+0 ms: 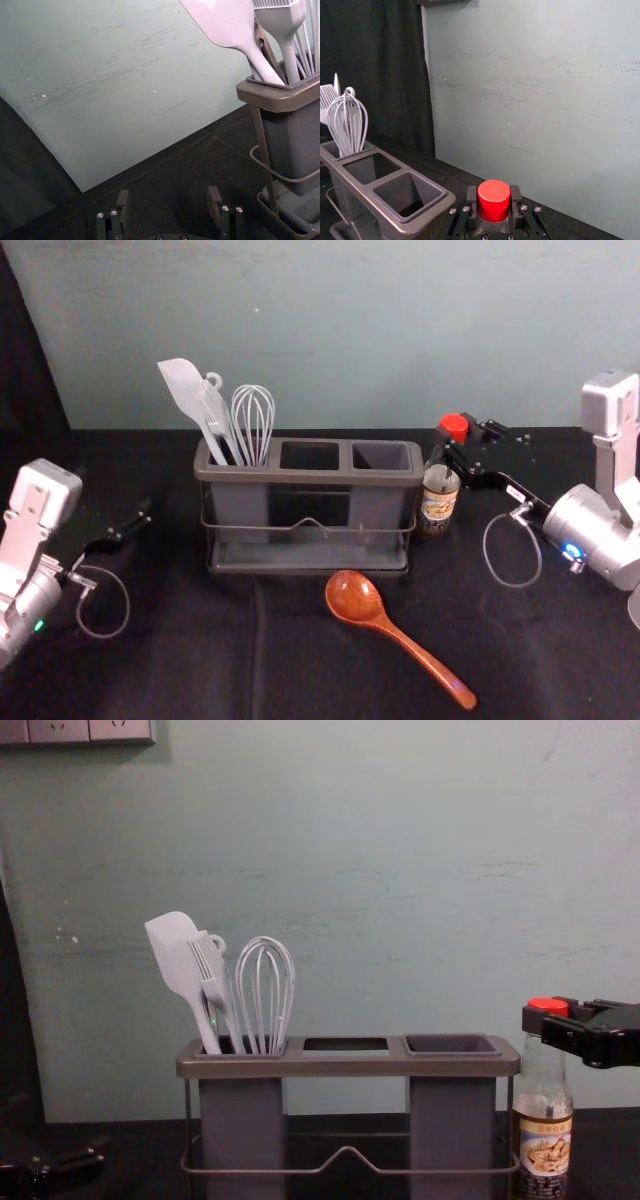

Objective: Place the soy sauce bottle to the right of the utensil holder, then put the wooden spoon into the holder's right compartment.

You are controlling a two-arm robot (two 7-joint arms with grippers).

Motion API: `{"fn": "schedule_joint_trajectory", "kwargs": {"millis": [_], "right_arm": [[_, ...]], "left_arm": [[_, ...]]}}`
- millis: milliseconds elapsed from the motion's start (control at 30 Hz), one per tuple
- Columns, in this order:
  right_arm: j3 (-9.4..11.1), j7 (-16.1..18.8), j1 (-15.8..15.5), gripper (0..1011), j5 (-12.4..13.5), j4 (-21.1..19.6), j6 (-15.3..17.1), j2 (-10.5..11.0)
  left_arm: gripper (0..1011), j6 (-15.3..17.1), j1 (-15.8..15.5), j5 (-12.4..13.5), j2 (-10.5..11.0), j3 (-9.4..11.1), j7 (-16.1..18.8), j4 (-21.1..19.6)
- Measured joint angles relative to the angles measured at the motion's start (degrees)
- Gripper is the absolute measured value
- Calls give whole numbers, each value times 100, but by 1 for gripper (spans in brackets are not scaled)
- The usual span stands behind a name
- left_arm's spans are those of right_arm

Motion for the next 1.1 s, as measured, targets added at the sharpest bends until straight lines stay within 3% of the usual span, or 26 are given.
{"fn": "schedule_joint_trajectory", "kwargs": {"millis": [633, 1100], "right_arm": [[101, -80, -278, 392, 92, -265, 200, 74], [99, -93, -306, 390, 85, -279, 247, 87]], "left_arm": [[1011, 0, 0, 0, 0, 0, 0, 0], [1012, 0, 0, 0, 0, 0, 0, 0]]}}
